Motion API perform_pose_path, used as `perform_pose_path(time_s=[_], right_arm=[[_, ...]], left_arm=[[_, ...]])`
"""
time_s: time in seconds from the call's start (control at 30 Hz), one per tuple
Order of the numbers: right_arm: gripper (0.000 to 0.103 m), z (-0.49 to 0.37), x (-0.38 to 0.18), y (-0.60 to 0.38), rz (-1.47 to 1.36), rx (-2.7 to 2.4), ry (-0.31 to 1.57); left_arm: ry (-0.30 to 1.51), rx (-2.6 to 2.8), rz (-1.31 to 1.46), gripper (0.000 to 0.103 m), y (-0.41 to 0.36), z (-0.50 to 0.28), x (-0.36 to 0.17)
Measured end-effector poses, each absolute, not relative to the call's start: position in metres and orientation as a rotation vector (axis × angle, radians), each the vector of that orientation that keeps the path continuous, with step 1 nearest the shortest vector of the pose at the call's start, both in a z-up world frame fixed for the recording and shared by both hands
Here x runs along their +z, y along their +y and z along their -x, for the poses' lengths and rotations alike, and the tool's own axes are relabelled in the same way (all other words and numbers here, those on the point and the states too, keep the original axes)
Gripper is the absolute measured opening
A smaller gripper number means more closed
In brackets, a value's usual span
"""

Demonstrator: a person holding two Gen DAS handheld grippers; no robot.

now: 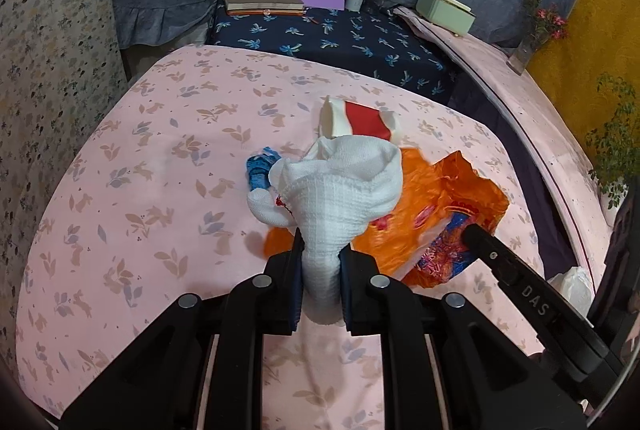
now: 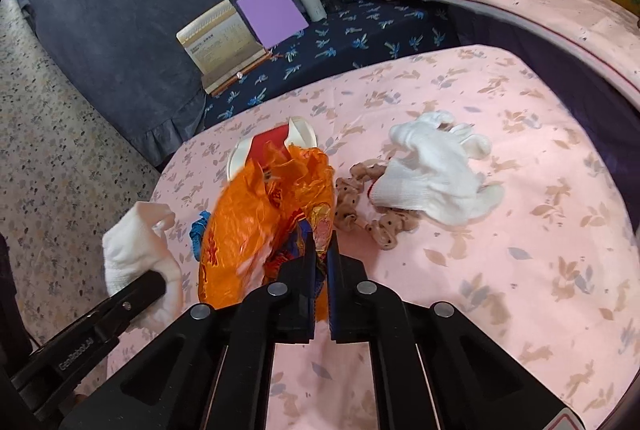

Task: Collect trash
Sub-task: 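Carry the white cloth and orange bag over the bin and open the left tool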

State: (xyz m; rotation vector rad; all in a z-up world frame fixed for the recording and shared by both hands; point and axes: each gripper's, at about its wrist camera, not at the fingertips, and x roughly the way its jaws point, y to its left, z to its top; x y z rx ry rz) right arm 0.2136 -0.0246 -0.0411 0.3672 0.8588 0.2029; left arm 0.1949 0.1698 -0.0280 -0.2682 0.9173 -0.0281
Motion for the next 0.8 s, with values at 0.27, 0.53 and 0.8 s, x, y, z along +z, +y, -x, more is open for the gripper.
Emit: perform_pose_path(time_s=[0.27,0.53,0.8], right_arm=[[0.004,-0.173,-0.007,-0.06,-0.377,0.172,0.772],[0.004,-0.129,0.019,-0.105,-0.385,0.122,0.688],[0.004,-0.092,0.032,-0.159,-0.421,0.045,0.629]], left_arm=[[0.881,-0.086,0.212,0.014,0.125,-0.17,-0.004],[0.847,-0.151,0.135,0.015,0.073,-0.143,0.015],[0.826,-0.24,0.056,0.015,0.013,-0.123,0.027]])
